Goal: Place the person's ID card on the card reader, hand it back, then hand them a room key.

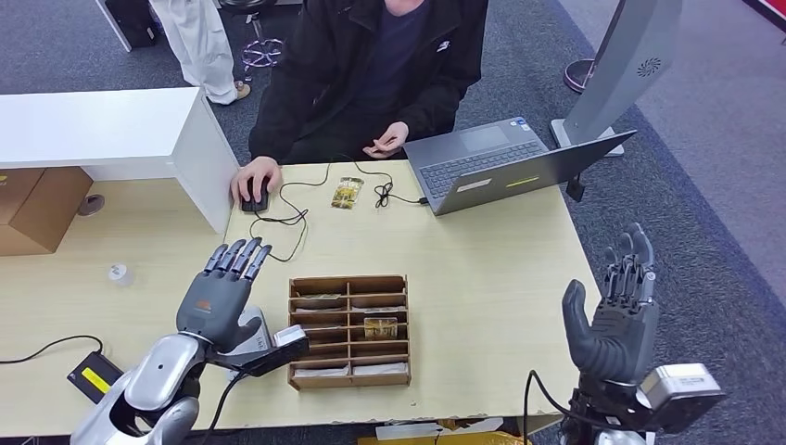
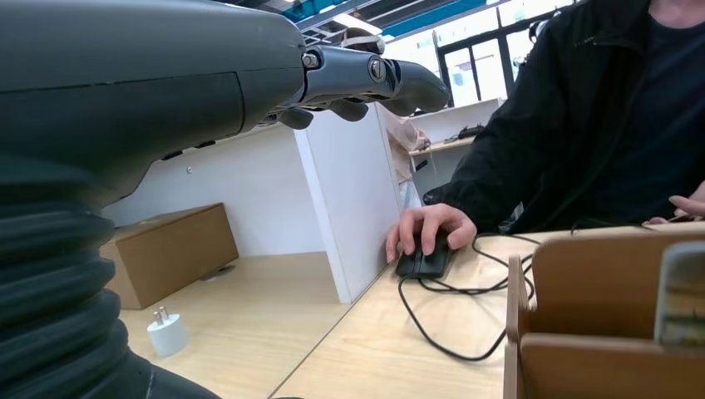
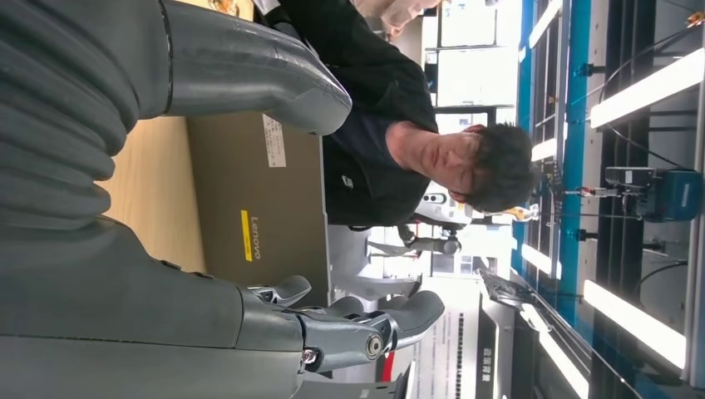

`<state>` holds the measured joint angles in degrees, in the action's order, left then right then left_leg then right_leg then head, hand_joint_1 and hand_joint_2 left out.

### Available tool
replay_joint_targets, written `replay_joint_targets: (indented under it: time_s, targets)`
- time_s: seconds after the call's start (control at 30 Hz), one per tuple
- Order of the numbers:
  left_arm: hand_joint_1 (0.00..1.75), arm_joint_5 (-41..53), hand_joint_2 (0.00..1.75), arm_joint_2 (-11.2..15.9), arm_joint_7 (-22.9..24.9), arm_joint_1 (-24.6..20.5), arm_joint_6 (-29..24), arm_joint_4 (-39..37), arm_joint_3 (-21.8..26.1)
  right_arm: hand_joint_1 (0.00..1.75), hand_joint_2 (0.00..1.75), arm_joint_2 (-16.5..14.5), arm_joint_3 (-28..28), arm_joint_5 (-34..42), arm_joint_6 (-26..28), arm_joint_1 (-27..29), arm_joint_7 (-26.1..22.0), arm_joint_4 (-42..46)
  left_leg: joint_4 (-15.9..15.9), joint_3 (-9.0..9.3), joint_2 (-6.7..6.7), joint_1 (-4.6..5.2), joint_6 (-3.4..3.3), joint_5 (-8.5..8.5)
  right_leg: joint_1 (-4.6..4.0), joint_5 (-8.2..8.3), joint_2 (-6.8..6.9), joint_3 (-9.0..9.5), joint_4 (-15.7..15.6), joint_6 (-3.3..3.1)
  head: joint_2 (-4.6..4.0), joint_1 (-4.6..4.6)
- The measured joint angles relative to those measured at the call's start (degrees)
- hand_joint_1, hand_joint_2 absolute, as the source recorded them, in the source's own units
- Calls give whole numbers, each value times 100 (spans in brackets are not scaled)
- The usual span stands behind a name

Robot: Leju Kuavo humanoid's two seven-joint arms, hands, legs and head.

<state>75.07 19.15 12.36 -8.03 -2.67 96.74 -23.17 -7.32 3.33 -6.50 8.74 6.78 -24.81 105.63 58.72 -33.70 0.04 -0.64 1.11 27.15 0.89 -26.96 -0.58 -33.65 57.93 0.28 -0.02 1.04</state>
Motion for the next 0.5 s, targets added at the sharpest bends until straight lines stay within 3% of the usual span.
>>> replay_joint_targets:
  time_s: [0.5]
  targets:
    - [0,329,175,-48,61,633,-260,345,2,0,175,-13,-1,-55,14,111,-17,83,0,-1,0,0,0,0,0,0,1,1,0,0,0,-1]
